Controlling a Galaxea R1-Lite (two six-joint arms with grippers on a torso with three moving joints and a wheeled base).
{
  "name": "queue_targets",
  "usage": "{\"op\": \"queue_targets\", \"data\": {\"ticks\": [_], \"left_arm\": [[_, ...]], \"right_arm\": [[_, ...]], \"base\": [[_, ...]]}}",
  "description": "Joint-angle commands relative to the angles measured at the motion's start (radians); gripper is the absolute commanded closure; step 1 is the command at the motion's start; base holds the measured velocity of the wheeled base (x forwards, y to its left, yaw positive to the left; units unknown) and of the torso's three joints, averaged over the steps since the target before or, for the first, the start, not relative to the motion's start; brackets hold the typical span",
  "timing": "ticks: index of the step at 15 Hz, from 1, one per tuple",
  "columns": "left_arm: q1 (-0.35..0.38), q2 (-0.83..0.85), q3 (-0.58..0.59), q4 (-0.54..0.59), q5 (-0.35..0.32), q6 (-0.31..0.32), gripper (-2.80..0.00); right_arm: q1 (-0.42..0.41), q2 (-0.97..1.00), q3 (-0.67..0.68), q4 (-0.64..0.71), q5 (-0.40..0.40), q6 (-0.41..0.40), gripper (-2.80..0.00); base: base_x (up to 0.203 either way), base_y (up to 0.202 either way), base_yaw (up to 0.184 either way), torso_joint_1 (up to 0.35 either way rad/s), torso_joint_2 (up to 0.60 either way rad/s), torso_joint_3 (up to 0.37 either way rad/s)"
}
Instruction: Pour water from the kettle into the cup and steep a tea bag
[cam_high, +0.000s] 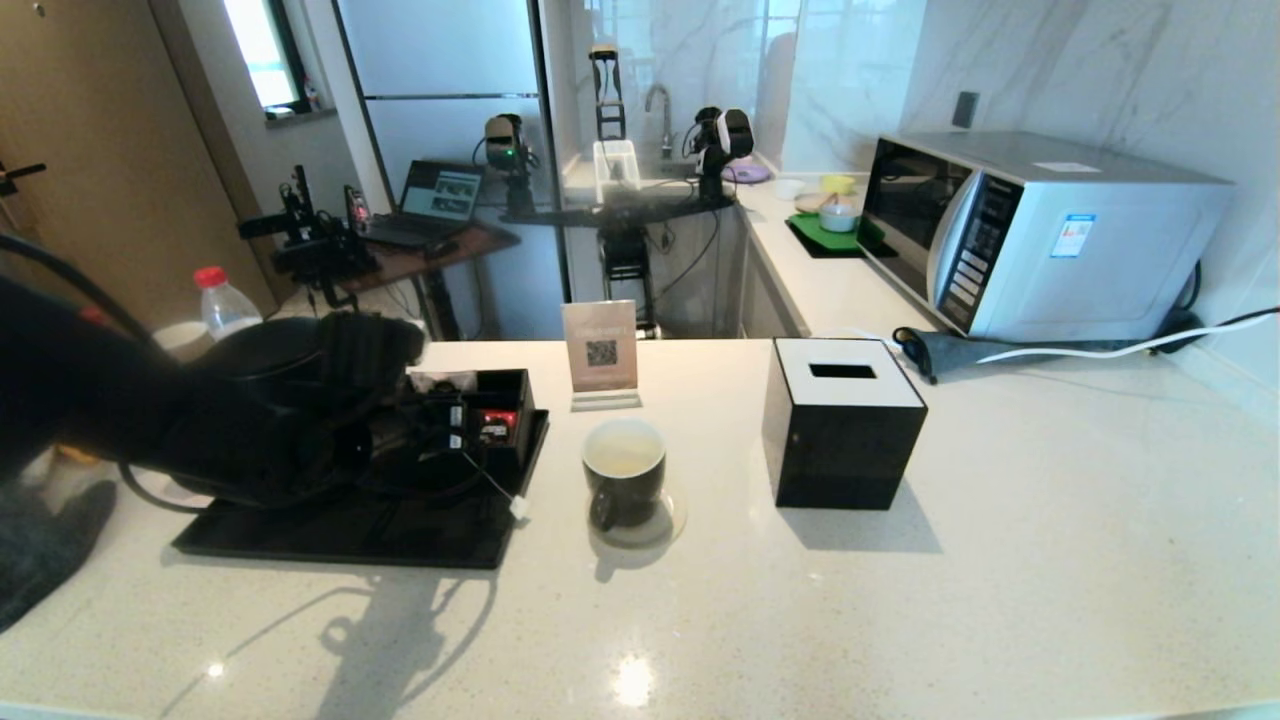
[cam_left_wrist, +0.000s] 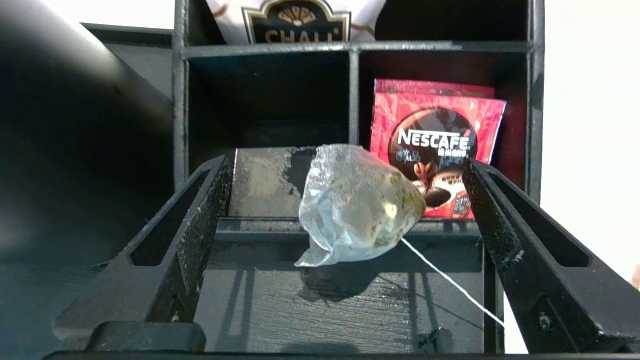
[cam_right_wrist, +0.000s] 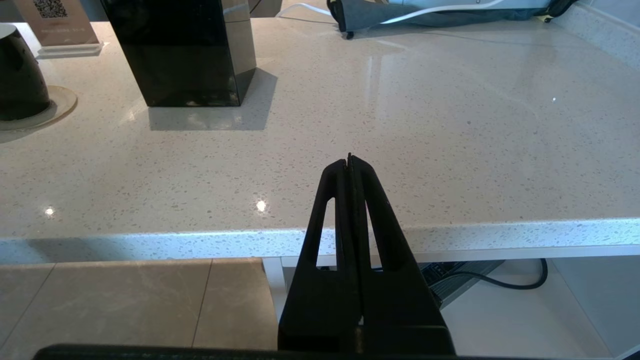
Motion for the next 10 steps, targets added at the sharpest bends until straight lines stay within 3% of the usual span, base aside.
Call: {"op": "queue_targets", "data": {"ticks": [1, 10], "left_arm": [[-0.004, 0.006, 0.002, -0.004, 0.001, -0.002, -2.80], [-0.008, 0.049, -0.011, -0.018, 0.002, -0.001, -2.80]], "right_arm": [[0.000, 0.001, 0.000, 0.000, 0.000, 0.000, 0.00], [0.000, 0.001, 0.000, 0.000, 0.000, 0.000, 0.00]], "base": [[0.000, 0.000, 0.000, 0.000, 0.00, 0.000], [0.000, 0.000, 0.000, 0.000, 0.00, 0.000]]}}
